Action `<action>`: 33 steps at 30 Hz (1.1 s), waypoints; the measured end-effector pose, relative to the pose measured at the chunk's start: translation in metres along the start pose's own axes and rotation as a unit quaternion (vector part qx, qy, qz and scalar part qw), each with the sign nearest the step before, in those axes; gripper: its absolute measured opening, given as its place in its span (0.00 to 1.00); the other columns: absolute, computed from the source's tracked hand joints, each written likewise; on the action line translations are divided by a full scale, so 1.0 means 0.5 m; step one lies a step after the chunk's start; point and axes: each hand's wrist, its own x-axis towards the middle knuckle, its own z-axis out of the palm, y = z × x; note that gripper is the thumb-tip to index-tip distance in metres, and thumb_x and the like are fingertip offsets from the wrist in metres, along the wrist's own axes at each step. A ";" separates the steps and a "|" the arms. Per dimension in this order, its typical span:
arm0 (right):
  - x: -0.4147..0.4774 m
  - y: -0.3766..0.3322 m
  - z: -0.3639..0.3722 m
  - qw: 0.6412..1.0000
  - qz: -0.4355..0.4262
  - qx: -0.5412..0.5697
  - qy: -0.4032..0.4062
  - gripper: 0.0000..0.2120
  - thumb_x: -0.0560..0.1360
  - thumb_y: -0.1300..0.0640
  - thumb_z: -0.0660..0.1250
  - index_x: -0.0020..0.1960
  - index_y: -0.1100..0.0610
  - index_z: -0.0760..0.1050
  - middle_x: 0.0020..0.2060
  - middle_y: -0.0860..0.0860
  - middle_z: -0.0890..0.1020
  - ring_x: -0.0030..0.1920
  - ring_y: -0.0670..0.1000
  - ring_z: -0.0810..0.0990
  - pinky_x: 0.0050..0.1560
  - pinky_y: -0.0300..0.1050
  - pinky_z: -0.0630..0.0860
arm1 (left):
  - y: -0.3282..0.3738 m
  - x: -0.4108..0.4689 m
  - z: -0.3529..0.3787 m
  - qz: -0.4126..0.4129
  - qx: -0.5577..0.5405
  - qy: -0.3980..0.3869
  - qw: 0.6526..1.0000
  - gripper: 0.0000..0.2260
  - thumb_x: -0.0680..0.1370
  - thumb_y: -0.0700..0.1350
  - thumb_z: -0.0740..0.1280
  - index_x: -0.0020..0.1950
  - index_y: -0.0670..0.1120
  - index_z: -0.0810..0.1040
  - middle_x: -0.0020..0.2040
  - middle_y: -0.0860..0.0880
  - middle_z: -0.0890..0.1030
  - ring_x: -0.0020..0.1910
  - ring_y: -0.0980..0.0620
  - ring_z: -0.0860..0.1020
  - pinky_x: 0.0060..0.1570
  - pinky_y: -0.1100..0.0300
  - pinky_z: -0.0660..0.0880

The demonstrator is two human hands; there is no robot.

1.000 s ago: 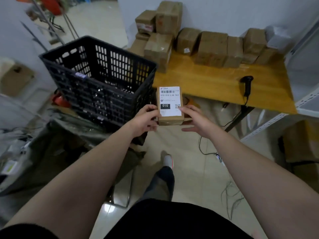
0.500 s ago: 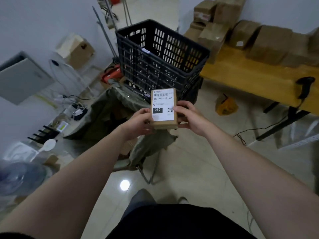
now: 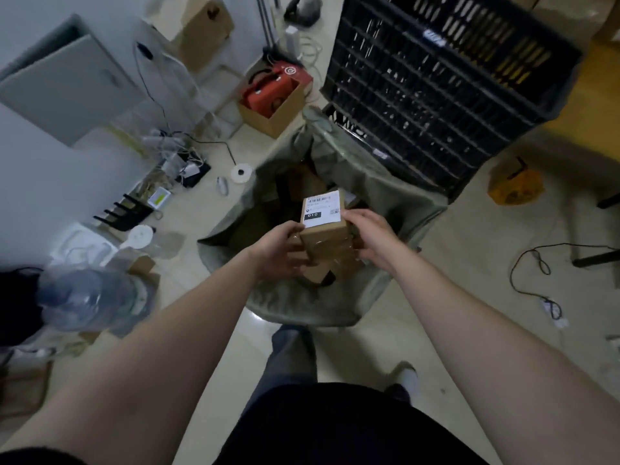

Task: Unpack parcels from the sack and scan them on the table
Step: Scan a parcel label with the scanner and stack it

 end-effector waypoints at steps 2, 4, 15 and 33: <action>0.044 0.017 0.058 0.999 0.032 0.005 0.034 0.17 0.74 0.41 0.74 0.59 0.48 0.80 0.50 0.49 0.86 0.51 0.53 0.84 0.50 0.55 0.83 | 0.020 0.040 -0.046 -0.051 -0.031 0.007 0.998 0.11 0.81 0.52 0.63 0.59 0.49 0.78 0.52 0.43 0.78 0.50 0.39 0.83 0.34 0.57 0.78; 0.086 0.027 0.107 0.997 0.059 0.026 0.052 0.16 0.77 0.41 0.72 0.60 0.48 0.80 0.49 0.48 0.85 0.50 0.51 0.83 0.43 0.51 0.82 | 0.040 0.085 -0.083 -0.093 -0.078 0.017 0.992 0.07 0.81 0.51 0.62 0.53 0.49 0.75 0.49 0.42 0.78 0.49 0.40 0.80 0.41 0.51 0.82; 0.291 0.067 0.242 0.999 0.044 0.005 0.030 0.11 0.79 0.53 0.71 0.59 0.40 0.77 0.59 0.45 0.77 0.61 0.52 0.77 0.50 0.46 0.82 | 0.069 0.305 -0.207 -0.082 -0.186 0.089 0.975 0.23 0.80 0.68 0.60 0.67 0.56 0.77 0.61 0.46 0.82 0.56 0.46 0.79 0.49 0.56 0.76; 0.611 0.190 0.307 0.985 0.172 -0.009 0.035 0.17 0.84 0.50 0.63 0.71 0.54 0.68 0.54 0.58 0.83 0.40 0.52 0.88 0.32 0.41 0.82 | 0.008 0.548 -0.266 0.181 0.242 0.213 0.929 0.27 0.78 0.32 0.61 0.65 0.63 0.69 0.70 0.51 0.73 0.71 0.43 0.72 0.72 0.32 0.65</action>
